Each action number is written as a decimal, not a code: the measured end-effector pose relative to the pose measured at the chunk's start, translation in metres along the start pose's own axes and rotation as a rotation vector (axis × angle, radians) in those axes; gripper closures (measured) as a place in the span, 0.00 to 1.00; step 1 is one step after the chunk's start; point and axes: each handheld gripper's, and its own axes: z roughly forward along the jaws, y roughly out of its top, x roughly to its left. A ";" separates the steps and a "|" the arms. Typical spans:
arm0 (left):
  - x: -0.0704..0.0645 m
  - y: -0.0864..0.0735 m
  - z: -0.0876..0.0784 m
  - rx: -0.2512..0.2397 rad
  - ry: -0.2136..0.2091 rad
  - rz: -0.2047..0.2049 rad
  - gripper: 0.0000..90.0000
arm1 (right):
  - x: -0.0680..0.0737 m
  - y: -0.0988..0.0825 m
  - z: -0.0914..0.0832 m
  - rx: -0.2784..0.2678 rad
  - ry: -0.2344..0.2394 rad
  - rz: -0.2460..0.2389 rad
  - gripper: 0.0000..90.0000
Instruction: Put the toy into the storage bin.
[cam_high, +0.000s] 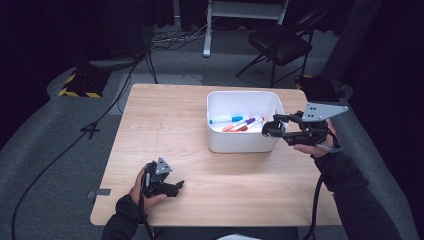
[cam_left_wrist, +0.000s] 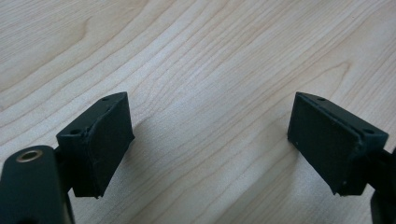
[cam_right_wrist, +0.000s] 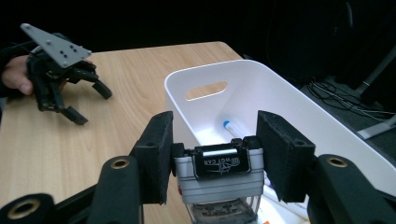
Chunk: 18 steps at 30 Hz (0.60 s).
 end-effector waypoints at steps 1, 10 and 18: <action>0.000 0.000 0.000 0.000 -0.001 0.000 0.16 | -0.002 0.000 0.001 0.003 0.001 0.004 0.54; 0.000 0.000 0.000 0.000 -0.001 0.000 0.16 | -0.025 0.001 0.013 0.041 -0.053 0.057 0.54; 0.000 0.000 0.000 0.000 -0.001 0.000 0.16 | -0.040 0.002 0.029 0.072 -0.071 0.072 0.54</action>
